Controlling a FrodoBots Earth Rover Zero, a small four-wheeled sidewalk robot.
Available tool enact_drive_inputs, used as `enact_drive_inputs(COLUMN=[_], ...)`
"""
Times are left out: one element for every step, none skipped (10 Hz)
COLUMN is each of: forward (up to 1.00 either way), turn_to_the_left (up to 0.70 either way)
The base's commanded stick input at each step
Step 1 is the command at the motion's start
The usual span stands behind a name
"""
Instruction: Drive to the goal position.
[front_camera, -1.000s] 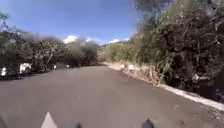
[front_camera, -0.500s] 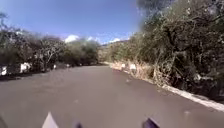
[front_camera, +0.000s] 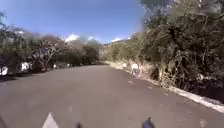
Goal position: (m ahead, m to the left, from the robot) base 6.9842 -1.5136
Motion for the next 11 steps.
enact_drive_inputs(forward=[0.50,0.50,0.50,0.50,0.50,0.50,0.50,0.50,0.50,0.50,0.50], turn_to_the_left=[0.00,0.00,0.00,0.00,0.00,0.00,0.00,0.00,0.00,0.00,0.00])
